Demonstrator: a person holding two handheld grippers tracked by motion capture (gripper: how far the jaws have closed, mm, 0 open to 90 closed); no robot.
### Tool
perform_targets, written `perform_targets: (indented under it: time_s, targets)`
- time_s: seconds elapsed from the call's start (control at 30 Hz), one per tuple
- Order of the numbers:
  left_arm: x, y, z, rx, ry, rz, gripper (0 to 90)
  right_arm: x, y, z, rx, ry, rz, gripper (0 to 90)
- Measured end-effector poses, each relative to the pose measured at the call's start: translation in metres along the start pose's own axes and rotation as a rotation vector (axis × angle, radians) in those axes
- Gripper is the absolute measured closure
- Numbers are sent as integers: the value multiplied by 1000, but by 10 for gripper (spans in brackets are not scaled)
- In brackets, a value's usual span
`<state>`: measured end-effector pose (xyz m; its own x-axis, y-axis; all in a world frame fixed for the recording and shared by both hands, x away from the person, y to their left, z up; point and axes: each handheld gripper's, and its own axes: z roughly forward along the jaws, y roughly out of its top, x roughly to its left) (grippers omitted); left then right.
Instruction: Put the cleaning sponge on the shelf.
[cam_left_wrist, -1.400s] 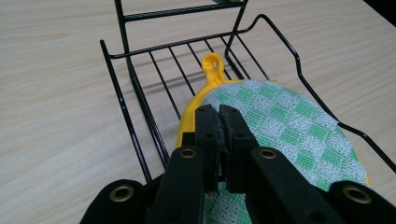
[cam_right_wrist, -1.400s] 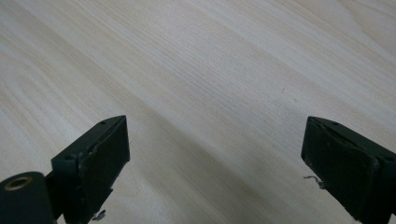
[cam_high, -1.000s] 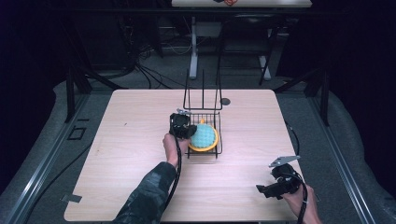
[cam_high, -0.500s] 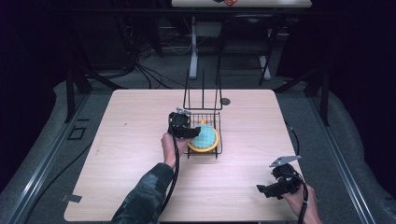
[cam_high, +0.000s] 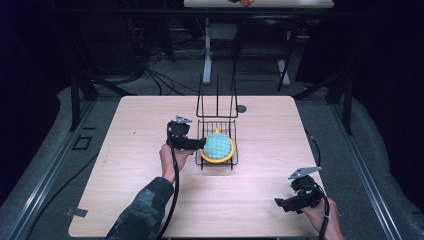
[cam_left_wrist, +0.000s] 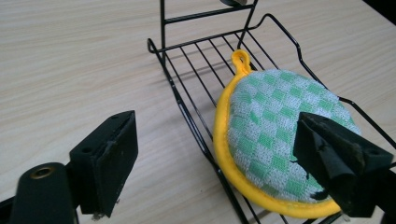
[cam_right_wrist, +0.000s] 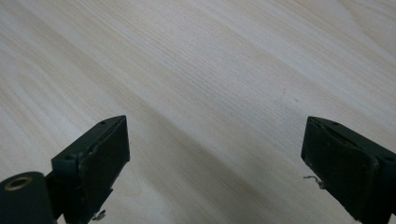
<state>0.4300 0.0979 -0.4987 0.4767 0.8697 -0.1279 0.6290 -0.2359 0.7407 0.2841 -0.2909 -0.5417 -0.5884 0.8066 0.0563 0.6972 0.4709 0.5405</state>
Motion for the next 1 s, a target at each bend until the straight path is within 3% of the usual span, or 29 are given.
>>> perform_targets:
  time_s: [0.1,0.5,0.67,0.87,1.0]
  targets:
    - [3,-1,-7,-11,-6,-16,114,0,0,0,7,-1,-3,74]
    - [10,-9,-39,-29,3,8,53,0,0,0,9,3,1,73]
    - [14,-19,-59,-40,10,20,32,0,0,0,9,1,2,74]
    - [22,-33,-80,-9,30,27,8,0,0,1,11,0,-2,76]
    - [28,-43,-95,-12,44,17,2,0,0,1,15,-4,-6,76]
